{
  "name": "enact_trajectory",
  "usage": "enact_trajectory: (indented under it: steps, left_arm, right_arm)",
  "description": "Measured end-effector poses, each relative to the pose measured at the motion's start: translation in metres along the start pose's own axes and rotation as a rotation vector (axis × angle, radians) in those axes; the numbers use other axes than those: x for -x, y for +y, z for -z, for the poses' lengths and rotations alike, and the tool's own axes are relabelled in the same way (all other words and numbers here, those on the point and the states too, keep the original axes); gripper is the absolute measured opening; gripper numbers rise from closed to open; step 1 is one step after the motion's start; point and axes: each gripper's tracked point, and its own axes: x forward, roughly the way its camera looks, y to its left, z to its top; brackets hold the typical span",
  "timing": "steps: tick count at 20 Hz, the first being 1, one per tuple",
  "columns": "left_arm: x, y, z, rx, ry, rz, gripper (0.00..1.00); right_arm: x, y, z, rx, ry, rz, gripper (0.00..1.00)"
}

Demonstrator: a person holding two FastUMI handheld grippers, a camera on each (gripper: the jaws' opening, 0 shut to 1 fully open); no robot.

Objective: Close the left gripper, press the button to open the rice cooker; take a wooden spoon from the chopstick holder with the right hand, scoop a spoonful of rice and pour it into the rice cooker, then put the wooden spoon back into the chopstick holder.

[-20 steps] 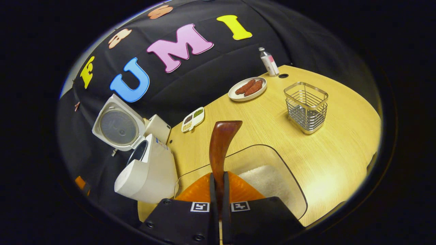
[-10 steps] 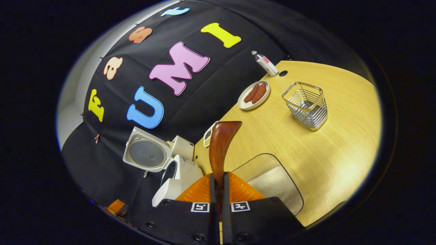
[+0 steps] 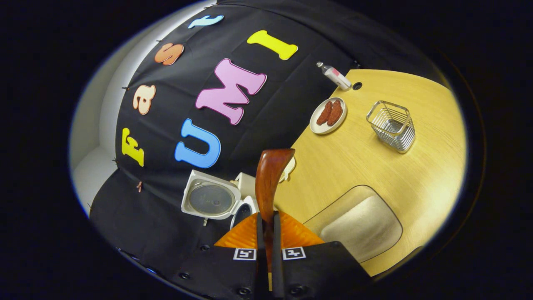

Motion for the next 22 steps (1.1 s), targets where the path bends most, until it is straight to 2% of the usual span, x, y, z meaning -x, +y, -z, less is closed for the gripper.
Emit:
enact_trajectory:
  steps: [5, 12, 16, 22]
  left_arm:
    - [0.004, 0.011, 0.004, 0.006, -0.004, -0.028, 0.94]
    - [0.002, 0.028, 0.011, 0.014, 0.006, -0.051, 0.94]
    - [0.002, 0.037, 0.012, 0.0, 0.009, -0.072, 0.94]
    - [0.007, 0.028, 0.015, 0.013, 0.007, -0.06, 0.94]
  right_arm:
    - [-0.028, 0.071, -0.006, -0.019, -0.01, -0.065, 0.08]
    - [-0.089, 0.153, 0.008, 0.007, -0.023, -0.141, 0.08]
    - [-0.123, 0.177, 0.027, 0.025, -0.012, -0.138, 0.08]
    - [-0.177, 0.18, 0.059, 0.127, 0.0, -0.103, 0.08]
